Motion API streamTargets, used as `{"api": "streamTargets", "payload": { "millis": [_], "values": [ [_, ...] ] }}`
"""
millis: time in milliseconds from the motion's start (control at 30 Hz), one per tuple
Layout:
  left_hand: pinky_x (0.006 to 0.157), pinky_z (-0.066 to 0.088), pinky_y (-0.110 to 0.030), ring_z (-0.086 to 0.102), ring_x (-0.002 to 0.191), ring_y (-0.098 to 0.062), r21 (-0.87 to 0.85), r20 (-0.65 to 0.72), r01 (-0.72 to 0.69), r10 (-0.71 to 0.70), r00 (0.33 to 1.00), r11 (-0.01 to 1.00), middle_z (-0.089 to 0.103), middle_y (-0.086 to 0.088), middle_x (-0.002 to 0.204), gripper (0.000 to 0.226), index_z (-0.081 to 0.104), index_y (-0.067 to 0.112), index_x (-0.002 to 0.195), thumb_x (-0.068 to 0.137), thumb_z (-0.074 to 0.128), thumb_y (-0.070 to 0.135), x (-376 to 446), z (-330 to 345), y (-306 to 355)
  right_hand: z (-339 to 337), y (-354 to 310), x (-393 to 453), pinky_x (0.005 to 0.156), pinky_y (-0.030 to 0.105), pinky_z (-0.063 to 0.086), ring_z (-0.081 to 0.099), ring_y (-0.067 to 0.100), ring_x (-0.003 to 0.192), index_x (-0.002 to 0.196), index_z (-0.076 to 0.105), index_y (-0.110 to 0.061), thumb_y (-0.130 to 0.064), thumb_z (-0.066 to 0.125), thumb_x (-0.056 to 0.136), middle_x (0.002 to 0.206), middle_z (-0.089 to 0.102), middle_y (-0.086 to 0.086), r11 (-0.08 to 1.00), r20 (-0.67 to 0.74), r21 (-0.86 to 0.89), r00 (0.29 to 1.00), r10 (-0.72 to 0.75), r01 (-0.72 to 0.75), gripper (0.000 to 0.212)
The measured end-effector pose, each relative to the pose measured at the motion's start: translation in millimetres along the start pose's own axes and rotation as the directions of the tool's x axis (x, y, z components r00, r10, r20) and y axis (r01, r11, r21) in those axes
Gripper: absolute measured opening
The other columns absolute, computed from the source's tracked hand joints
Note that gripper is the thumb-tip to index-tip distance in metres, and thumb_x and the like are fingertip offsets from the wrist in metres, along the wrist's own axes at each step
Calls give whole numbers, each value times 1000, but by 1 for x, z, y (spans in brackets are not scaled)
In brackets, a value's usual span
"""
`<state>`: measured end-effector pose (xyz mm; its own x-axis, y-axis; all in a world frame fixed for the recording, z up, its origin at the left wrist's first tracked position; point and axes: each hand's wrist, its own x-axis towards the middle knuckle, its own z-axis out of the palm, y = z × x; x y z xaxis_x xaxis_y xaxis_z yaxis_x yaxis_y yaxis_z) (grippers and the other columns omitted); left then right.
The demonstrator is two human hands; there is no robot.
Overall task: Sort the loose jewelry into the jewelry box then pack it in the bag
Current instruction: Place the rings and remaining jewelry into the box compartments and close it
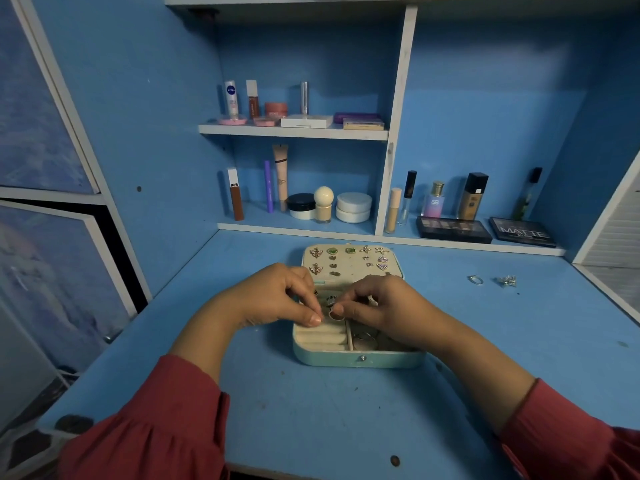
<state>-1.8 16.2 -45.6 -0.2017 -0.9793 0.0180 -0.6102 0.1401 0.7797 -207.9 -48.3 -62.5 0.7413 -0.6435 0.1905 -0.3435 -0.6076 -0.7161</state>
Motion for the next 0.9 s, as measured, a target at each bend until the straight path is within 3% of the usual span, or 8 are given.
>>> {"api": "streamTargets", "payload": {
  "millis": [233,367,500,900],
  "values": [
    [82,44,-17,51,80,-1,53,47,-8,5,999,999,52,10,79,26,76,38,69,69,83,14,-1,1,4,2,2,1,80,38,50,62,15,82,90,75,-22,-29,69,86,88,70,-3,995,-10,-89,999,-52,51,10],
    [78,42,-14,49,79,-1,57,75,-14,9,997,998,50,10,77,30,75,41,68,69,83,13,0,1,4,3,2,-1,79,29,49,61,12,82,99,75,-24,-26,71,85,90,68,-2,990,-49,-115,995,-91,85,15],
    [79,43,-17,49,80,-4,45,84,-10,6,996,999,50,7,78,27,76,38,70,69,82,12,0,1,4,3,2,0,79,29,49,62,13,83,94,76,-23,-24,73,83,91,69,1,987,-54,-121,992,-113,106,11],
    [76,38,-7,46,75,7,69,100,11,-18,995,998,48,18,71,24,75,38,71,70,82,15,0,0,5,9,4,2,72,28,51,58,4,81,89,78,-24,-21,77,75,76,69,-6,949,-100,-153,951,-294,277,14]
  ]
}}
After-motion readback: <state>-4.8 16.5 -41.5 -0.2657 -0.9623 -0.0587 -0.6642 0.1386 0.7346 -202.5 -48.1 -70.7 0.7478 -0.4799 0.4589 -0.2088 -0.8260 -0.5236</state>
